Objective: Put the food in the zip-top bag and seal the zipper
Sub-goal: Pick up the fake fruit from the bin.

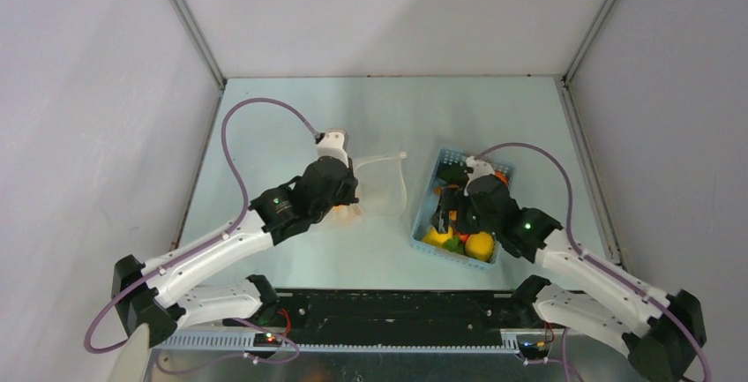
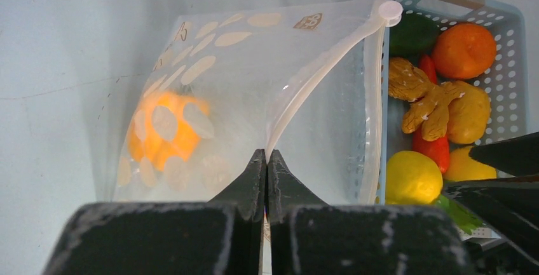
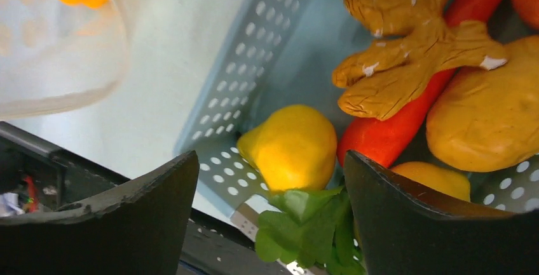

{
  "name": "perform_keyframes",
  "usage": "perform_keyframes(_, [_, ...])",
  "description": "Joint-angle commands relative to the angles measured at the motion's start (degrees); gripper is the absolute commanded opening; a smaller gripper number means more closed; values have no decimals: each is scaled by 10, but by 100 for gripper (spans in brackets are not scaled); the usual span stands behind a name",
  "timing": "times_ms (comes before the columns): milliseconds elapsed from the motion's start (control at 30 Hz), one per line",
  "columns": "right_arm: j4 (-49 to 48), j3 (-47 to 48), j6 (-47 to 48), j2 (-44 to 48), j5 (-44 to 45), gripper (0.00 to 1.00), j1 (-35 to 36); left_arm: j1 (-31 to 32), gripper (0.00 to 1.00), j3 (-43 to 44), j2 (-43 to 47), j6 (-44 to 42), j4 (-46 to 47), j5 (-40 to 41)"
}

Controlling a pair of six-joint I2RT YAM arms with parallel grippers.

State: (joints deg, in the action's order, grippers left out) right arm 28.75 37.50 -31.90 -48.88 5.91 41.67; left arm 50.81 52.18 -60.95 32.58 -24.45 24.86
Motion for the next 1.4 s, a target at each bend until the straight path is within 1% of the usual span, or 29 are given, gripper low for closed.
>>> perform_keyframes(0, [8, 30, 45, -60, -51, 86, -7, -4, 0, 30, -6, -13, 10, 6])
perform_keyframes(100, [9, 43, 57, -108, -53, 84, -9, -3, 0, 29, -7, -14, 6, 9])
perform_keyframes(233, [1, 51, 67, -143, -51, 83, -14, -4, 0, 28, -6, -16, 0, 6])
perform_keyframes(367, [-21, 51, 82, -159, -52, 82, -18, -4, 0, 28, -8, -21, -4, 2])
perform_keyframes(500, [-37, 51, 100, -179, -78, 80, -20, -4, 0, 28, -13, -20, -5, -1])
perform_keyframes(733, [-34, 51, 104, -220, -96, 75, -21, -4, 0, 24, -11, -21, -2, -3])
perform_keyframes(1000, [-27, 51, 105, -253, -104, 75, -21, -4, 0, 24, -14, -21, 0, -2])
perform_keyframes(1100, [-31, 51, 104, -266, -106, 73, -21, -4, 0, 26, -18, -20, 0, -1])
perform_keyframes(1167, [-30, 51, 102, -270, -105, 67, -21, -4, 0, 27, -19, -20, -2, 1])
perform_keyframes(1233, [-26, 51, 98, -271, -103, 53, -20, -3, 0, 28, -18, -20, -4, 3])
perform_keyframes(1267, [-25, 51, 97, -270, -98, 49, -20, -3, 0, 28, -18, -19, -4, 4])
perform_keyframes(1300, [-22, 51, 93, -266, -95, 41, -21, -3, 0, 28, -18, -19, -4, 4])
perform_keyframes(1333, [-21, 51, 90, -263, -90, 38, -21, -3, 0, 28, -17, -19, -4, 5])
perform_keyframes(1367, [-20, 51, 87, -258, -89, 33, -20, -3, 0, 28, -18, -19, -4, 5])
